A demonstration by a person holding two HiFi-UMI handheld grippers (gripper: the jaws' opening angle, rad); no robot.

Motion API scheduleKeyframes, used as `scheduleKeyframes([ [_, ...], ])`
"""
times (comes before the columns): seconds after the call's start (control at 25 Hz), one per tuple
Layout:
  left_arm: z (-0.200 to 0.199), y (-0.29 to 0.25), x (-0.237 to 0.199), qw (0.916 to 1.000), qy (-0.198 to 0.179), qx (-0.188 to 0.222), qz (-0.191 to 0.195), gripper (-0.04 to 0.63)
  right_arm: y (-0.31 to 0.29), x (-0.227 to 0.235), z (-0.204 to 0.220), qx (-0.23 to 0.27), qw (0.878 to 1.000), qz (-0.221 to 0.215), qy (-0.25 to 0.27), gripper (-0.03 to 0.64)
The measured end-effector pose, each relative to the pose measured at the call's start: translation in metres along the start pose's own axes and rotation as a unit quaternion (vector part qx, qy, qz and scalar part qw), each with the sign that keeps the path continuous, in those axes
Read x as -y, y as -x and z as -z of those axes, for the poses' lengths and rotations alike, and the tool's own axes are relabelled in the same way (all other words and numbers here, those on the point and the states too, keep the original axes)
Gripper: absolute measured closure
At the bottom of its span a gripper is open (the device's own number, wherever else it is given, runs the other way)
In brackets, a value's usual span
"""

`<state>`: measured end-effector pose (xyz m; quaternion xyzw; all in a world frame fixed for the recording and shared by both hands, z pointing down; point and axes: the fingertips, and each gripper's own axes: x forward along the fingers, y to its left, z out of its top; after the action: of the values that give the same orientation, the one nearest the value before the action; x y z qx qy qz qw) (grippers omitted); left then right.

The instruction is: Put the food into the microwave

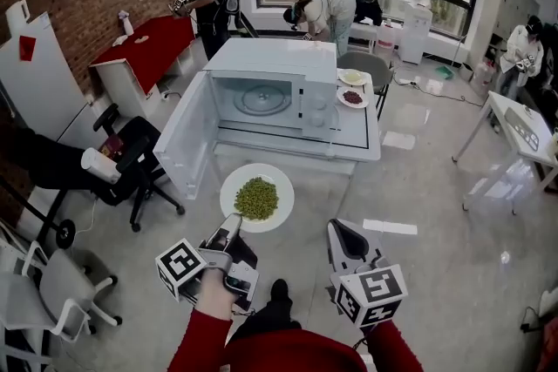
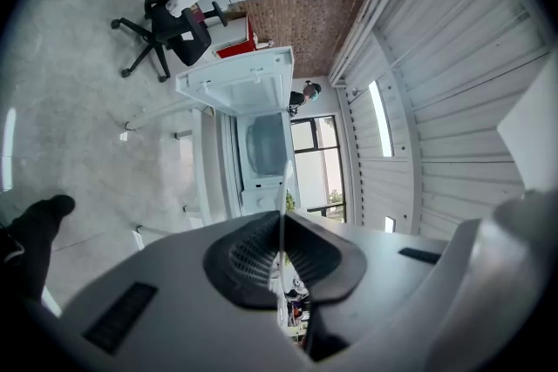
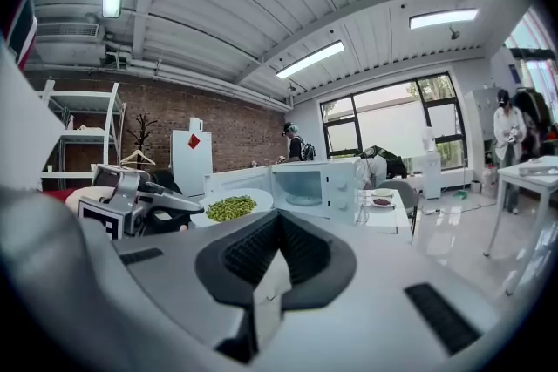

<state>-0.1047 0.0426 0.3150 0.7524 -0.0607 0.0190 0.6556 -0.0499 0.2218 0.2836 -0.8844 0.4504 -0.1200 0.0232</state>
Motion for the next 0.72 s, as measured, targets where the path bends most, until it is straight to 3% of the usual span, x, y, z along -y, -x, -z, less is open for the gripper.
scheduleKeyframes([
  [0.12, -0.004, -0.014, -0.001, 0.9999, 0.007, 0.006, 0.005, 0.574, -0.014, 0.007, 0.003, -0.01, 1.0, -0.004, 0.0, 0.602],
  [0.28, -0.018, -0.036, -0.01, 0.9998, -0.01, 0.008, -0.015, 0.575, -0.043, 0.019, 0.003, -0.02, 1.0, -0.008, -0.003, 0.603],
  [0.48, -0.04, -0.079, -0.009, 0.9997, 0.008, 0.024, -0.001, 0.574, -0.089, 0.036, -0.001, -0.039, 0.999, -0.018, -0.004, 0.603],
  [0.72, -0.067, -0.13, -0.016, 0.999, -0.008, 0.03, -0.033, 0.574, -0.151, 0.056, -0.018, -0.057, 0.998, -0.037, 0.005, 0.603],
])
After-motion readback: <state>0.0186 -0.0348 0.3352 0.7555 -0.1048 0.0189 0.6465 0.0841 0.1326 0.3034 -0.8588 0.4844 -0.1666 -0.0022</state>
